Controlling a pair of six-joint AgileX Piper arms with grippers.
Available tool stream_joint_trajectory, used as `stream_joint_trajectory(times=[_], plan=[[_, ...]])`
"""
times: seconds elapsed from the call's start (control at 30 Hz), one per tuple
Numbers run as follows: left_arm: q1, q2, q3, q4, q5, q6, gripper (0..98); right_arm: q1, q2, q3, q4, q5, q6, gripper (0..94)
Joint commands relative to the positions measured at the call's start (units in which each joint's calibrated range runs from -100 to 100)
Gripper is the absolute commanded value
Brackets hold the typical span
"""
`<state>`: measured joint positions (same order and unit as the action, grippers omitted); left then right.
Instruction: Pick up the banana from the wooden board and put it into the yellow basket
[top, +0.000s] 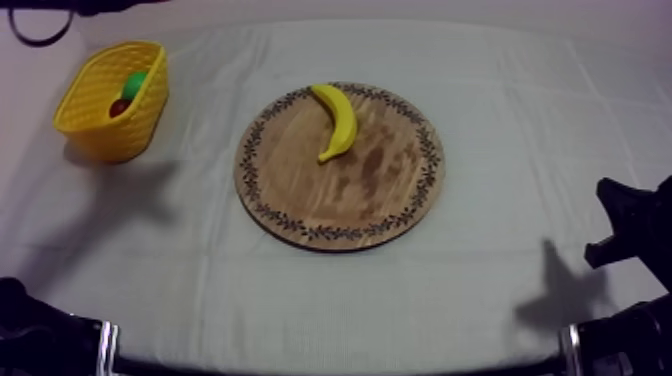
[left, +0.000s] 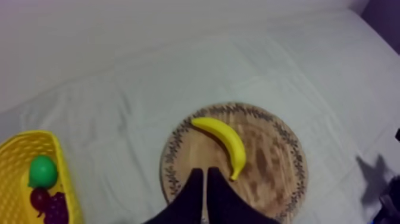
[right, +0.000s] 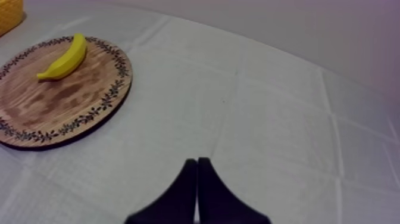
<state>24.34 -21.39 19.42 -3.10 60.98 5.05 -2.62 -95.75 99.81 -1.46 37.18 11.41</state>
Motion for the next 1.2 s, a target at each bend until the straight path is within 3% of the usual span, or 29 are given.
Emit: stream_joint_trajectory(times=[0.0,0.4,0.63,0.87,1.07,1.17], plan=[[1.5,5.6,-4.1,0.02,2.0,0.1,0.9,0.0,0.0,0.0,0.0,0.0,0.0,0.3],[5.7,23.1,-18.9,0.54,9.8,2.9,1.5,0.0,0.0,0.0,0.0,0.0,0.0,0.3],[5.2,31.2,-23.4,3.37,14.0,5.0,6.7,0.0,0.0,0.0,0.0,0.0,0.0,0.3],[4.1,37.5,-27.1,6.57,16.7,5.3,27.2,0.0,0.0,0.0,0.0,0.0,0.0,0.3],[4.4,41.9,-31.5,6.99,19.1,7.2,61.3,0.0,0.0,0.0,0.0,0.0,0.0,0.3],[4.4,44.2,-34.2,7.39,20.5,8.0,72.7,0.0,0.0,0.0,0.0,0.0,0.0,0.3]])
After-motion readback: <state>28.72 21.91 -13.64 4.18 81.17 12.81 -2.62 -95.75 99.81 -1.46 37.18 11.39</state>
